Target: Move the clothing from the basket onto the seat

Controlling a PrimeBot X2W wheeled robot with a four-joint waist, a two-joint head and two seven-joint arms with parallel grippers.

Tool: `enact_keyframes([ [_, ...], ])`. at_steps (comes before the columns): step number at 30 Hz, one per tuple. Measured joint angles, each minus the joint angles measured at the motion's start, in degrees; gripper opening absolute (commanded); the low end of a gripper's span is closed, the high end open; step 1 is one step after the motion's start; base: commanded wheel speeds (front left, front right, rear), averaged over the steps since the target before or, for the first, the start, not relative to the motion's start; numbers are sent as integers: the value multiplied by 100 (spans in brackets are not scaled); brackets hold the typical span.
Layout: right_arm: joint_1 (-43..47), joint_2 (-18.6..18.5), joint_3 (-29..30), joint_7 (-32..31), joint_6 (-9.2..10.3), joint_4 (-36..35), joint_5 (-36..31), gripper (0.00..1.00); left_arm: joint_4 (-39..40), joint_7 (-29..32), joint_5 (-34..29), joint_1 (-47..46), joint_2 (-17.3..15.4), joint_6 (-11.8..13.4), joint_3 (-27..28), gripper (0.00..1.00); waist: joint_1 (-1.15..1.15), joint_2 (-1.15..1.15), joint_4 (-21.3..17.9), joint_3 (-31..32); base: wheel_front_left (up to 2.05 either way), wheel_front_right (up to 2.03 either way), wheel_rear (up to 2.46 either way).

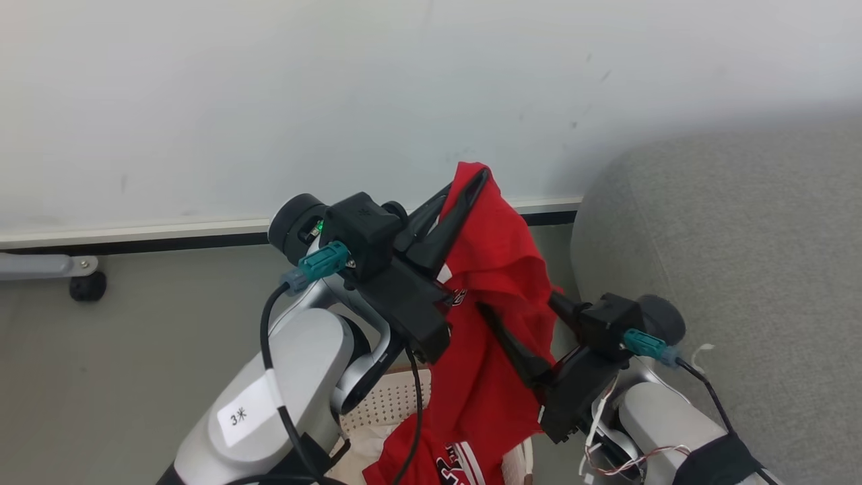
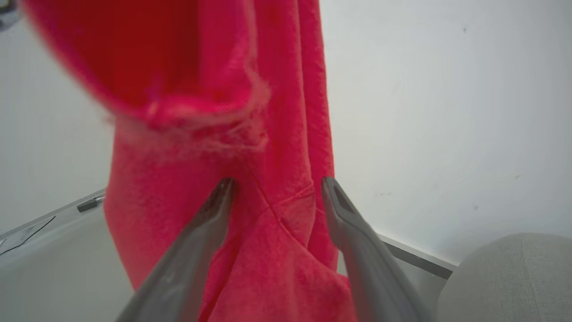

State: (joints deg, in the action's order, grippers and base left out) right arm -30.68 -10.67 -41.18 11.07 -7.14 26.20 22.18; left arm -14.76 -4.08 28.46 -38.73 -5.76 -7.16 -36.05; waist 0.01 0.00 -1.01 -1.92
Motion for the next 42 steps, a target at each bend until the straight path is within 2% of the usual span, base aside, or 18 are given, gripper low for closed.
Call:
enact_keyframes([
  [12, -556, 40, -1118, -243, -1, 593, 716, 100, 92, 65, 66, -21, 44, 0, -390, 0, 0, 0, 345, 48, 0, 0, 0],
  [13, -594, 53, -1136, -242, -1, 638, 768, 69, 97, 65, 67, -21, 43, 0, -396, 0, 0, 0, 371, 55, 0, 0, 0],
  [14, -634, 73, -1148, -237, -1, 693, 795, 11, 100, 65, 69, -21, 40, 0, -393, 0, 0, 0, 395, 63, 0, 0, 0],
  [15, -676, 96, -1177, -232, -1, 735, 826, 0, 123, 71, 69, -18, 22, 0, -376, 0, 0, 0, 414, 72, 0, 0, 0],
  [27, -760, 47, -1067, 141, -1, 904, 1327, 0, 49, 81, 89, 14, -148, 8, -207, 0, 0, 0, 399, 108, 0, 0, 0],
  [34, -699, -62, -661, 272, -1, 639, 1608, 0, -69, 104, 254, 289, -341, 85, -102, 0, 0, 0, 237, 143, 0, 0, 0],
  [41, -540, -371, -168, 321, 1, 432, 1674, 0, 38, 126, 299, 687, -500, 105, -145, 0, -1, 0, -22, 179, 0, 0, 0],
  [42, -540, -371, -168, 321, 1, 432, 1674, 0, 38, 126, 299, 687, -500, 105, -145, 6, -1, 0, -22, 179, 0, 0, 0],
])
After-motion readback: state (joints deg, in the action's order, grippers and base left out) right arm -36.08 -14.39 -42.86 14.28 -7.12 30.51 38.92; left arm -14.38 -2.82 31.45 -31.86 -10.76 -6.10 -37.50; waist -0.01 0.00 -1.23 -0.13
